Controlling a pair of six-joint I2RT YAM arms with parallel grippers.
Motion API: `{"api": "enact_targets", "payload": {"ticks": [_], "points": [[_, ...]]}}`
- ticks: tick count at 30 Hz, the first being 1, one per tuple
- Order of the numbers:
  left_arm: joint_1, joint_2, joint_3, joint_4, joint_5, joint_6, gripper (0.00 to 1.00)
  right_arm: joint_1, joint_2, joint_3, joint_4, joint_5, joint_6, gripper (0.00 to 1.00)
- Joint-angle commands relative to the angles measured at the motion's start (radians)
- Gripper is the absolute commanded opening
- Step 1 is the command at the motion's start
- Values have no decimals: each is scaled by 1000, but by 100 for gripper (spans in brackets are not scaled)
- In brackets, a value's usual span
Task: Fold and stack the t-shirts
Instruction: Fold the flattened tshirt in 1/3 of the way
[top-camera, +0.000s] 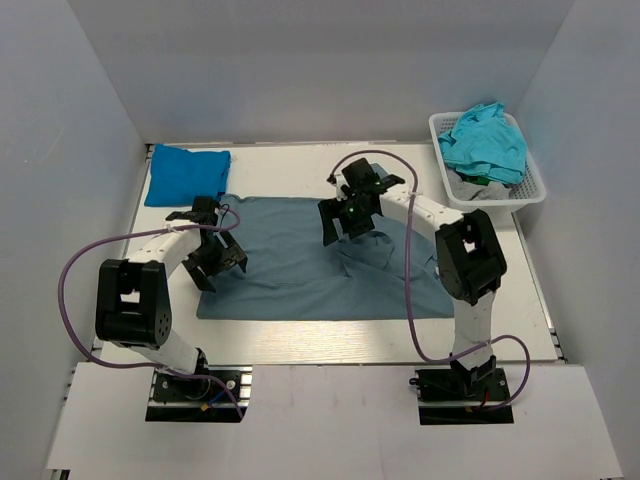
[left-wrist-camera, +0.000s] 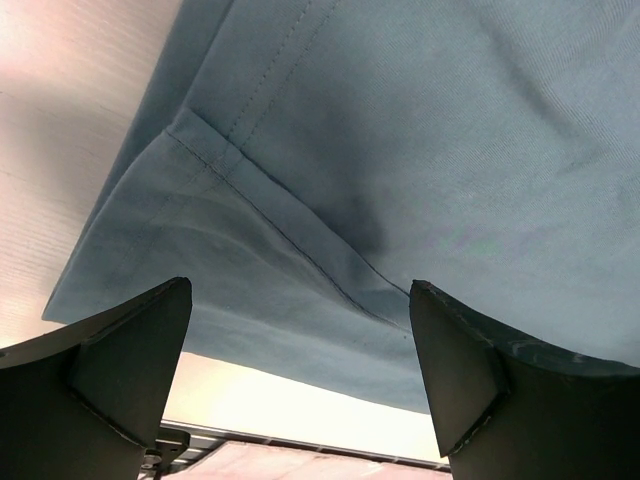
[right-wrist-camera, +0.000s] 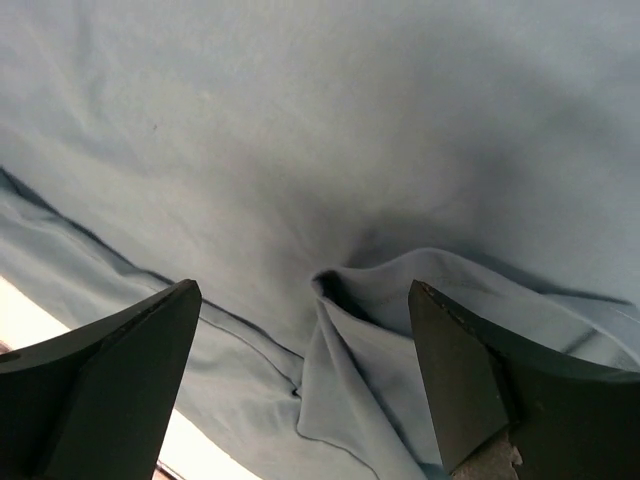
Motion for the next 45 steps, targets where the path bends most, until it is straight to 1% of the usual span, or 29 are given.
{"api": "enact_targets", "payload": {"ticks": [1,2,5,6,8,9,10,11,14,15,16,17,18,19,22,23,24,25,26,27,28,29,30,31,33,37,38,43,45], "points": [[-5,-22,29,9,23,10,100,-17,-96,33,-1,75,51,90],[-5,-22,29,9,24,10,100,-25,-110,25,-15,132,89,90],[-5,-22,20,9,24,10,100,-76,-188,-30,-27,169,137,90],[-5,-22,20,9,24,10,100,-111,-197,-59,-42,180,173,90],[-5,-31,20,9,24,10,100,-135,-226,-125,-59,214,193,90],[-5,-31,20,9,24,20,100,-169,-233,-140,-78,246,227,90],[-5,-31,30,9,33,20,100,-180,-239,-154,-85,246,235,90],[-5,-43,48,9,49,58,100,-198,-254,-200,-88,279,238,90],[-33,-72,108,82,155,121,100,-234,-300,-255,-70,261,246,90],[-47,-86,124,142,184,158,100,-241,-312,-272,-64,225,246,90],[-82,-86,142,165,213,169,100,-249,-319,-281,-46,202,253,90],[-104,-86,192,182,223,181,100,-269,-325,-297,-36,194,255,90],[-124,-65,225,192,232,207,100,-275,-328,-306,-15,162,252,90],[-174,-10,258,192,241,223,100,-293,-326,-306,3,114,234,90],[-268,107,451,172,251,279,100,-312,-306,-286,25,16,191,90],[-334,184,487,172,251,296,100,-314,-302,-280,39,19,162,90],[-366,223,521,172,251,324,100,-311,-299,-277,40,23,148,90],[-395,259,586,150,251,338,100,-310,-302,-271,40,29,116,90],[-446,329,622,135,217,351,100,-315,-300,-269,37,87,103,90],[-471,361,657,117,194,352,100,-314,-303,-265,39,105,79,90],[-491,395,717,82,173,352,98,-314,-302,-259,37,144,75,90],[-518,426,745,61,133,361,94,-318,-300,-254,27,181,74,90],[-531,482,771,43,120,361,92,-318,-302,-252,25,210,78,90],[-543,504,814,29,111,361,89,-318,-291,-246,25,227,84,90],[-575,532,839,18,96,361,87,-323,-286,-239,14,288,111,90],[-615,543,848,49,96,352,86,-330,-259,-216,4,290,121,90],[-629,553,848,60,68,343,86,-330,-257,-220,7,286,124,90],[-649,572,868,60,-9,301,76,-335,-282,-251,19,272,126,90],[-649,581,868,60,-9,301,74,-338,-291,-260,19,275,128,90]]}}
